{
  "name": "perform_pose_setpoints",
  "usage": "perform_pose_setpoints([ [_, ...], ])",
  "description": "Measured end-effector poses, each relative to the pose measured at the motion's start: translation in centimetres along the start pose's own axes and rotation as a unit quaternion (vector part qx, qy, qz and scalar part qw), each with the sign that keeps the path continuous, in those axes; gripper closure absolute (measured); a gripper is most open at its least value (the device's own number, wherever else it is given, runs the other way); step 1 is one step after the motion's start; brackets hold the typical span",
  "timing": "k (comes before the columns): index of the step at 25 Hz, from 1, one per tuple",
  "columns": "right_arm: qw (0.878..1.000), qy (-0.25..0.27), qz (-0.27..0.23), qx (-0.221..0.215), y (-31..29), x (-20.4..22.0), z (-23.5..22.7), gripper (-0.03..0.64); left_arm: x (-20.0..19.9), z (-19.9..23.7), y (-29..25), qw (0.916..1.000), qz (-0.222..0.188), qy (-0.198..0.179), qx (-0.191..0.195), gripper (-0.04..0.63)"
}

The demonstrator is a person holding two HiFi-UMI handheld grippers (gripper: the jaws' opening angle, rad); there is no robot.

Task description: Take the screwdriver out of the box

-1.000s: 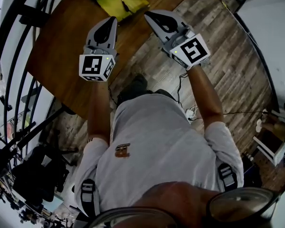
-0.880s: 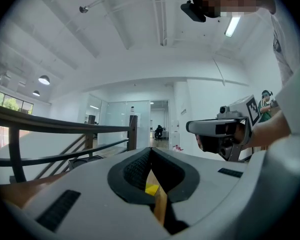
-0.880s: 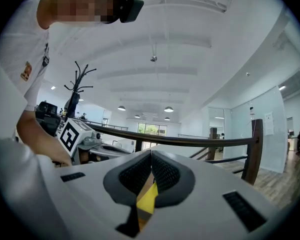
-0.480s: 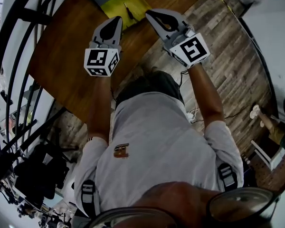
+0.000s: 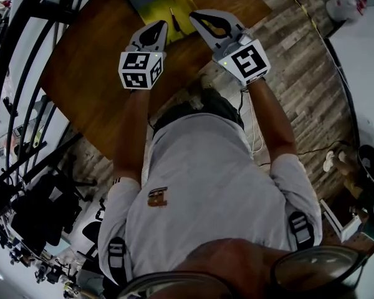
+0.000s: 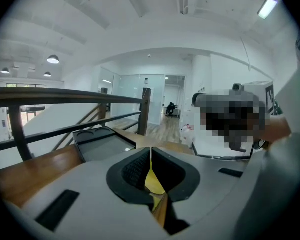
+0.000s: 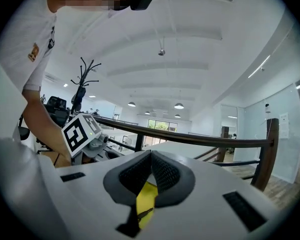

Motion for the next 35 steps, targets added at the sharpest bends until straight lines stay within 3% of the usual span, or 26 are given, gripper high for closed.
perform_pose_setpoints([
  [7,0.999,-0.025,0.005,-0.024,-1.0,1.4,-3.4,0.584,0.7,0.7,-4.3,0.9963,0.056,0.051,-0.04,0.572],
  [11,0.999,-0.027,-0.003,-0.035,-1.4,2.1,-5.0,0.584,1.3,1.0,-6.2,0.9919,0.088,0.074,-0.054,0.505],
  [19,0.998,-0.039,-0.007,-0.05,-2.1,2.9,-6.5,0.584,2.9,1.7,-9.0,0.9811,0.149,0.1,-0.073,0.479],
  [28,0.996,-0.04,-0.014,-0.074,-2.8,3.8,-8.2,0.584,5.1,2.6,-12.0,0.9581,0.239,0.136,-0.08,0.45],
  [35,0.995,-0.031,-0.03,-0.094,-3.3,4.9,-9.9,0.584,6.0,3.0,-14.4,0.9402,0.285,0.165,-0.085,0.439],
])
Point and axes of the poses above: the fingertips, and each gripper's own axes: y backward along the fingers, z to its left, x out of its underside, the point moved 6 cm from there along y, backward along the fingers, and after that the axes turned 2 degrees about x, right-handed, at the moved point
